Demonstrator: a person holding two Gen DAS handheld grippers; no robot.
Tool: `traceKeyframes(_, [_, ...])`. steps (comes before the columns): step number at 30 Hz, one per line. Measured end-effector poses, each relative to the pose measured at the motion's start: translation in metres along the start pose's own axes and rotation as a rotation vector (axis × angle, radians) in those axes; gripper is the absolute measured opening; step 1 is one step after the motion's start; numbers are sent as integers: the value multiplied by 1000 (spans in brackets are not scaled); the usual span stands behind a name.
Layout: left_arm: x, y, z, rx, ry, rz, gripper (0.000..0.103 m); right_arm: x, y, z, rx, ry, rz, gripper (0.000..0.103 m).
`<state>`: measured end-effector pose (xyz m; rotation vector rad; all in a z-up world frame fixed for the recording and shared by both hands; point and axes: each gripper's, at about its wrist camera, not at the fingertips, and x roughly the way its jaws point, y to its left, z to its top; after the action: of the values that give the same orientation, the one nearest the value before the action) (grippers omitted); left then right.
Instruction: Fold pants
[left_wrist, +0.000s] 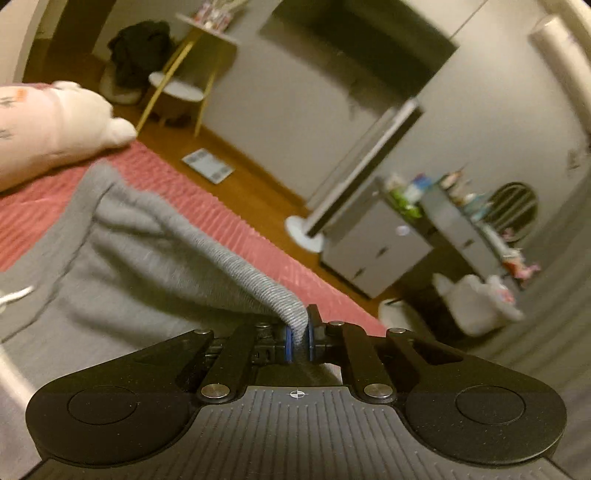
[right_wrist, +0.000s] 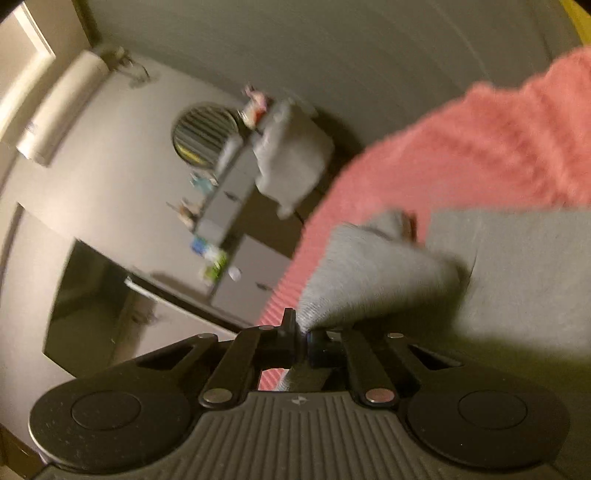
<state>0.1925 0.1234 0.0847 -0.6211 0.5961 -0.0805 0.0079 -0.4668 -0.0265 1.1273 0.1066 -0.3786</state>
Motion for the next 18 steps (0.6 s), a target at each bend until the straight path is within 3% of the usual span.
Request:
traceKeyframes(2, [-37, 13, -29, 18, -2, -7, 10, -24, -2, 8, 26, -14, 11, 5])
traceKeyframes(4, [-61, 30, -69, 33, 25, 34, 11, -47, -4, 10, -7, -5, -22, 5])
traceKeyframes(8, [-68, 74, -135, -14, 159, 145, 14, -74, -23, 0, -60, 52, -207, 5])
traceKeyframes(11, [-60, 98, -146, -51, 208, 232, 20, -73, -45, -7, -15, 110, -341, 5])
traceKeyframes(12, [-61, 106, -141, -104, 192, 217, 25, -71, -49, -8, -5, 121, -367, 9])
traceKeyframes(14, [-63, 113, -130, -129, 100, 201, 73, -67, -53, -11, 10, 134, -355, 11])
traceKeyframes(16, [-64, 112, -122, -105, 30, 266, 78, -62, -53, -16, 14, 156, -337, 27])
traceKeyframes(17, [-59, 113, -116, -90, 27, 257, 81, -61, -53, -20, 6, 164, -328, 33])
traceKeyframes(18, [-50, 116, -111, -97, 44, 251, 81, -58, -51, -23, -3, 171, -322, 34])
